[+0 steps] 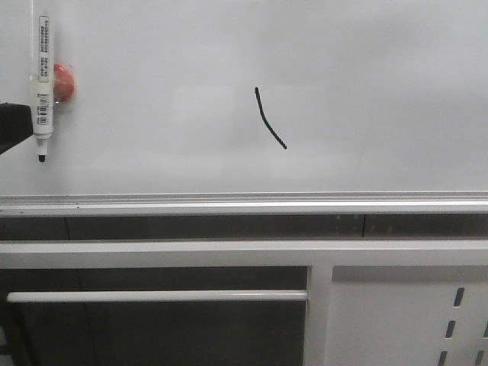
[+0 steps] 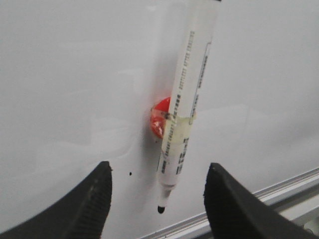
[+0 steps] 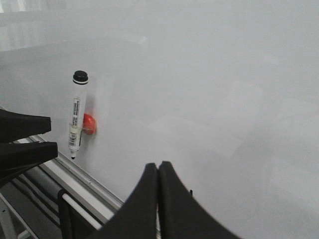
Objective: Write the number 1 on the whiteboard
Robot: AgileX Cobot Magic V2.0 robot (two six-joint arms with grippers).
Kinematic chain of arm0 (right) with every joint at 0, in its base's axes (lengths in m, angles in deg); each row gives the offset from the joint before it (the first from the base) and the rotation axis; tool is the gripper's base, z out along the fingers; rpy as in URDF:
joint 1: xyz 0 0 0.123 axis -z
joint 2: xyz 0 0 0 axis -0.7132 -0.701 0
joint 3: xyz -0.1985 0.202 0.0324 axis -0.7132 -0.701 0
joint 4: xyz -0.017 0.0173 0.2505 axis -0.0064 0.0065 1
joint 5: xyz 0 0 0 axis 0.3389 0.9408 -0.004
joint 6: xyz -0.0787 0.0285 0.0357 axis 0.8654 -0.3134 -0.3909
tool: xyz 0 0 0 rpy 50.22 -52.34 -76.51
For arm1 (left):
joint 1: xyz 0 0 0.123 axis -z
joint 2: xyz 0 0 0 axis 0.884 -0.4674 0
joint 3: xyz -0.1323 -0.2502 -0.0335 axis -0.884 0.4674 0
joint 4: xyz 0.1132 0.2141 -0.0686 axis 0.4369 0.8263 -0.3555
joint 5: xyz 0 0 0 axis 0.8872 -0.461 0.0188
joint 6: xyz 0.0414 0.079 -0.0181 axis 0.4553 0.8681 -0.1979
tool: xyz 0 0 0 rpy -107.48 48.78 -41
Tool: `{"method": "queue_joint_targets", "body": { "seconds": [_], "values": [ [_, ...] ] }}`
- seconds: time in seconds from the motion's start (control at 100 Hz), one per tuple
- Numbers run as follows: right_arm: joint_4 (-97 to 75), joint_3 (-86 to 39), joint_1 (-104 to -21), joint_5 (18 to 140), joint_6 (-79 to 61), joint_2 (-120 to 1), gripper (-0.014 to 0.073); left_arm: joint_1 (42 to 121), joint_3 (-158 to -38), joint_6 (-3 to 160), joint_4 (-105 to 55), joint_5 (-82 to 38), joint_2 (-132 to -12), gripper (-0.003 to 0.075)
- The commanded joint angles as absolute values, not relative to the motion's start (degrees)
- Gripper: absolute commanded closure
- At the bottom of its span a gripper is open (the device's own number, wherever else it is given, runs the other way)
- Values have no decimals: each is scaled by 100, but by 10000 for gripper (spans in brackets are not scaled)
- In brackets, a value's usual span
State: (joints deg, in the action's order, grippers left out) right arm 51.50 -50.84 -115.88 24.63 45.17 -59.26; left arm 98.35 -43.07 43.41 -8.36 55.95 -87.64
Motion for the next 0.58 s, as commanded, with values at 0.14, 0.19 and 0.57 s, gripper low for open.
{"method": "queue_joint_targets", "body": {
  "seconds": [0.14,0.19,0.57],
  "values": [
    [5043,-4932,-11902,1738,4582,-5815,673,9843,-3930,4298,-803,6863,-8149,437],
    [5098,-4932,-12020,1483,4610,-5815,673,9843,-3873,4310,-803,6848,-8033,496],
    [5610,-4932,-13699,-654,5452,-5815,673,9843,-3873,4461,-447,6863,-7856,739]
  ]
}}
